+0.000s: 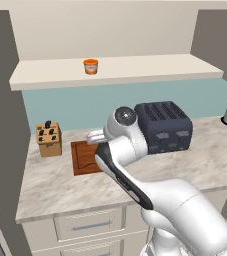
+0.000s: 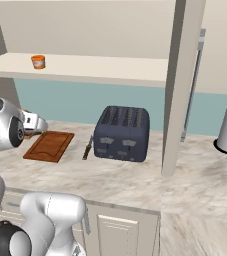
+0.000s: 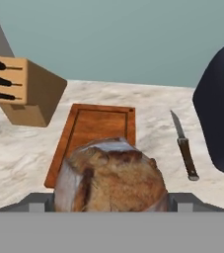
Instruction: Pick the bread, place it on the cutting board, pick the jam, place it on the counter, and close the cabinet.
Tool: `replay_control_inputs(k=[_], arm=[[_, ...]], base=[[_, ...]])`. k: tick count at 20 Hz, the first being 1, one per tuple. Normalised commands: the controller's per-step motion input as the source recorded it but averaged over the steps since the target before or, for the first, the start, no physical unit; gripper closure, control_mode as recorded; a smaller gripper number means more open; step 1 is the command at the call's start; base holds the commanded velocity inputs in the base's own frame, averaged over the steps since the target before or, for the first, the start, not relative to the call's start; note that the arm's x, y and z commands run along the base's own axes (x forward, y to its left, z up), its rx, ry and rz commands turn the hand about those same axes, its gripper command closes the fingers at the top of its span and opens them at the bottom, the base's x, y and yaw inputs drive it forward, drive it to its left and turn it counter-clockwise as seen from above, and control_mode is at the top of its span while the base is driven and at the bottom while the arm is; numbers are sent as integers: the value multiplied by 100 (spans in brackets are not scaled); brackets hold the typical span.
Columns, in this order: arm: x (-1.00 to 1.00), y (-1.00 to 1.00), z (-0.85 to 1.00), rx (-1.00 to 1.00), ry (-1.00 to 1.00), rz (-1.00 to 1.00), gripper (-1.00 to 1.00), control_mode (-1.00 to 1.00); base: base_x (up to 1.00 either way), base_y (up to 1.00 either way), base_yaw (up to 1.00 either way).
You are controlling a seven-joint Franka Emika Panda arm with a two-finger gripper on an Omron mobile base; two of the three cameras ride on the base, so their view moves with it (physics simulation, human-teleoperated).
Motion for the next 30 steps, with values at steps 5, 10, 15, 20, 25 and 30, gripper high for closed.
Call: replay_control_inputs(k=[5, 10, 15, 20, 25, 30], arm=[[20, 0, -18, 0, 0, 0, 100, -100], [22, 4, -20, 0, 0, 0, 100, -100], [16, 6, -26, 0, 0, 0, 100, -100], [14, 4, -27, 0, 0, 0, 100, -100], [14, 0, -23, 0, 0, 0, 100, -100], [14, 0, -21, 0, 0, 0, 100, -100]], base=[[0, 0, 0], [0, 0, 0], [0, 0, 0], [0, 0, 0], [0, 0, 0], [0, 0, 0]])
